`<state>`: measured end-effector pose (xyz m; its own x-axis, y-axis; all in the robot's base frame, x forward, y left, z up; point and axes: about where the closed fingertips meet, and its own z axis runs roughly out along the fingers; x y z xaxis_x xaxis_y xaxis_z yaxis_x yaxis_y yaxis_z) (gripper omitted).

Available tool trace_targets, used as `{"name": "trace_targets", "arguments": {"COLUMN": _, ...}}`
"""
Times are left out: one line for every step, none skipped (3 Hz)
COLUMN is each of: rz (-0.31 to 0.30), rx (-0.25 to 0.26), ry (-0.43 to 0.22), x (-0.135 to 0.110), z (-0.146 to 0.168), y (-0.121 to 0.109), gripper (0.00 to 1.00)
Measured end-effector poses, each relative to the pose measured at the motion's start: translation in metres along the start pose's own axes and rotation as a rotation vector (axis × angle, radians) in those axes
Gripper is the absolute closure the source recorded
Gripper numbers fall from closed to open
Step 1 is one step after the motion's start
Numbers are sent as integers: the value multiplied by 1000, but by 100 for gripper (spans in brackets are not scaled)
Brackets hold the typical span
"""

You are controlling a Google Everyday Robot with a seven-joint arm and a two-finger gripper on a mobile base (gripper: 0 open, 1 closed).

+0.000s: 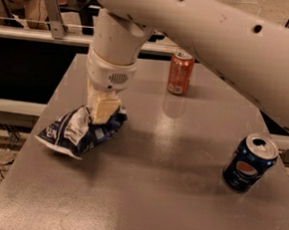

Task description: Move blue chip bag near pepsi can

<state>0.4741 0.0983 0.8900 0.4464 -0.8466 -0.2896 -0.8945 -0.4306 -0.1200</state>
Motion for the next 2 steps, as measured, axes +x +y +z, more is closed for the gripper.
{"name": "trace_targets", "arguments": {"rz": 40, "rx": 31, "ry": 6, "x": 22, "z": -19, "y": 3, "gripper": 100}}
{"name": "trace_targets", "arguments": {"rz": 120, "rx": 53, "ry": 18, "x": 62, "z": -40, "y": 25, "gripper": 100}}
